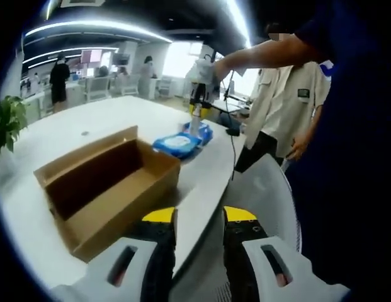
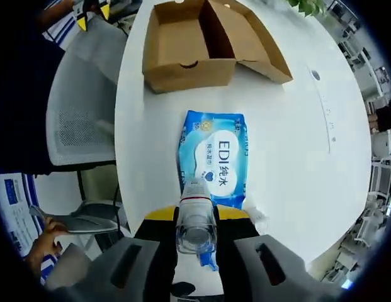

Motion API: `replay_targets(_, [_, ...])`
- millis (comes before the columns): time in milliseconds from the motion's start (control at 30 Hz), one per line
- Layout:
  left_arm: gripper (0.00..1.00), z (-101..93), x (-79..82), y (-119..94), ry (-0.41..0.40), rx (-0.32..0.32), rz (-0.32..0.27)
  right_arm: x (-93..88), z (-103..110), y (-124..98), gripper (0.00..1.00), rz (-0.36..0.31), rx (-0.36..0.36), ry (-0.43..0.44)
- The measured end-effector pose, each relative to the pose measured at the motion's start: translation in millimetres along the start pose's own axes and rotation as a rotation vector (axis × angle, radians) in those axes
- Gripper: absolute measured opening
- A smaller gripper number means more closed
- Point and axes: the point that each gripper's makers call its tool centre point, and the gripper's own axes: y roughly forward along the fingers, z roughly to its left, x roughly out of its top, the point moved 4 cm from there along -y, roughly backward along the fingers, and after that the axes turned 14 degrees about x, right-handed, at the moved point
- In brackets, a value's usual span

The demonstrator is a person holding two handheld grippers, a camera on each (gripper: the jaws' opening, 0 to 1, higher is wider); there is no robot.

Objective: Operate the shoe box by opening the lid, removing the specified soft item, and placing it in the target area until the item is outside and the box remains undamaged.

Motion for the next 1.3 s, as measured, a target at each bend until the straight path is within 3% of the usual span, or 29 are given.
replay_targets(800, [0.25,-16.9,-10.5,14,-0.050,-0.027,0.038,5.2,-45,-4,0.19,0.006,-0.022,-0.023])
replay_targets(1300, [0.25,-18.3,-11.8,16,-0.067,-0.018,0.054,7.6,-60,-5,0.19,0.020,-0.043,-0.037])
